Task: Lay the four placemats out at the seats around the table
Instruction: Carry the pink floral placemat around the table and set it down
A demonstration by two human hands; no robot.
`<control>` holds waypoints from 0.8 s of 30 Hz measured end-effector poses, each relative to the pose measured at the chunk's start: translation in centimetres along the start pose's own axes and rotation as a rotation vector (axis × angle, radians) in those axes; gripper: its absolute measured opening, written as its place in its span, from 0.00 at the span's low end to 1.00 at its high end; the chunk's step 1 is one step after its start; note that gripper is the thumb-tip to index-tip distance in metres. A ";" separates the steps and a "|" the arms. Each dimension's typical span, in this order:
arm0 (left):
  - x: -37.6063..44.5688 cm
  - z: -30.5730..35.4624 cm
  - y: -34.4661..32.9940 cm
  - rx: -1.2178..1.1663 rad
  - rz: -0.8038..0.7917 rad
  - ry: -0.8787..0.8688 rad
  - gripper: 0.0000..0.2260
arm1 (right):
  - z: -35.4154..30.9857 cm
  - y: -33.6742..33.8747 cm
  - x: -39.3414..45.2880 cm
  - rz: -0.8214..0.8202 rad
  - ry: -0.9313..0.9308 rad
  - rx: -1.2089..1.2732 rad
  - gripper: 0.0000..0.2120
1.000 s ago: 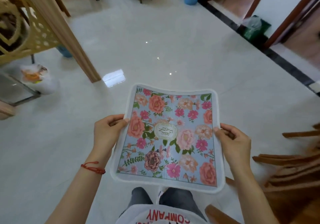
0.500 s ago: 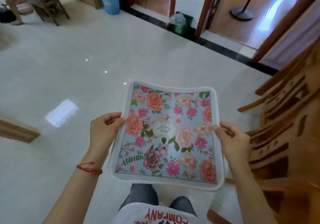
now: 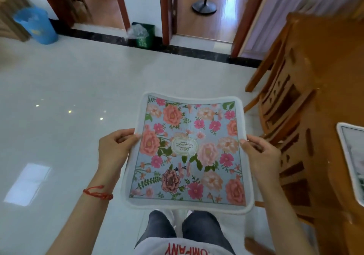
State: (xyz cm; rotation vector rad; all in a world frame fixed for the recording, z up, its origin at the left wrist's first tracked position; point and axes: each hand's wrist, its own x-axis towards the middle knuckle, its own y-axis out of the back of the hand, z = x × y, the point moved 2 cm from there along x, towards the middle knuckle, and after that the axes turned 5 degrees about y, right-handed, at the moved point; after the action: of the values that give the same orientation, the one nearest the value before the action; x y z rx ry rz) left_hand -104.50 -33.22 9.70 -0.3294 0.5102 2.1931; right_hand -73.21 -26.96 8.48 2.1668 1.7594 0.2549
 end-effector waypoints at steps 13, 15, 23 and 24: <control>12.0 9.2 -15.0 -0.007 -0.090 -0.028 0.07 | -1.8 1.1 17.9 0.055 -0.006 0.040 0.06; 13.7 10.6 -17.1 -0.020 -0.108 -0.040 0.05 | -2.1 1.3 20.7 0.066 -0.030 0.036 0.10; 20.3 15.6 -24.5 0.003 -0.172 -0.045 0.05 | -3.1 1.3 29.0 0.123 -0.061 0.057 0.08; 21.4 16.3 -25.4 0.007 -0.185 -0.048 0.05 | -3.2 1.2 30.0 0.140 -0.076 0.049 0.09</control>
State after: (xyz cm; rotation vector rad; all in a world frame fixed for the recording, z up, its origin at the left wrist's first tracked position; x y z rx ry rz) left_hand -98.58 3.22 9.26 -0.3075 0.4425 2.0146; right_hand -66.71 2.50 9.72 2.3057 1.5917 0.1620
